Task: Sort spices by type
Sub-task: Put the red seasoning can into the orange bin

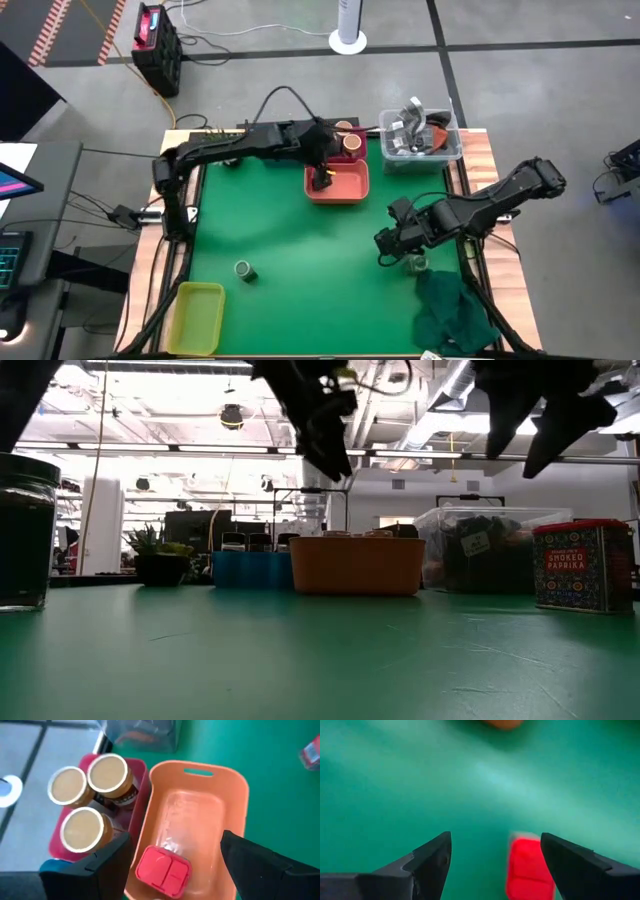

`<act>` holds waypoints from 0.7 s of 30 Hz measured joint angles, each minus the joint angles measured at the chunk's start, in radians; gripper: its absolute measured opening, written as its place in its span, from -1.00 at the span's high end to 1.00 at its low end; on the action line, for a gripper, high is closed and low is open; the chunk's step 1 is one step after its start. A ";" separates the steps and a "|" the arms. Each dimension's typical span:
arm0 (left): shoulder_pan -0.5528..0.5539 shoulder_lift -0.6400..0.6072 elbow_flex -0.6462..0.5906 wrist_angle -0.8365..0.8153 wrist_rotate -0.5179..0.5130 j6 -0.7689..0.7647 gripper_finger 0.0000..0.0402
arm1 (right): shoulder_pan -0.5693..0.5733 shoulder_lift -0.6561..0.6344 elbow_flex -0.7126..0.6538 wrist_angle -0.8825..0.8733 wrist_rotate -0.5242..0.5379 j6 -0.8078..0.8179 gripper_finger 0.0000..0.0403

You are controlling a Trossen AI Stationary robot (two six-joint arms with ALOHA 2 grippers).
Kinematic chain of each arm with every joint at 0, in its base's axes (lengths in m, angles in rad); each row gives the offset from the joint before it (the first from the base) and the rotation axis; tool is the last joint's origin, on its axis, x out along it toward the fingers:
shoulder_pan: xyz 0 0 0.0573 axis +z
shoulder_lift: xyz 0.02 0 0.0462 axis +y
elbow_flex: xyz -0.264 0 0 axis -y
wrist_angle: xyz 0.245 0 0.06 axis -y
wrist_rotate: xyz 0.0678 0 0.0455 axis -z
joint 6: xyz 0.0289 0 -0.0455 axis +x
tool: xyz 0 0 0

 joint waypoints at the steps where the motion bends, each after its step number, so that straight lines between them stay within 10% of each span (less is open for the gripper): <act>1: -0.004 -0.025 -0.024 0.013 -0.001 0.002 -0.45 | -0.011 0.000 0.000 -0.009 -0.030 -0.019 -0.63; 21: -0.036 -0.414 -0.200 0.031 -0.010 -0.029 -0.45 | -0.058 0.049 0.001 -0.150 -0.206 0.000 -0.97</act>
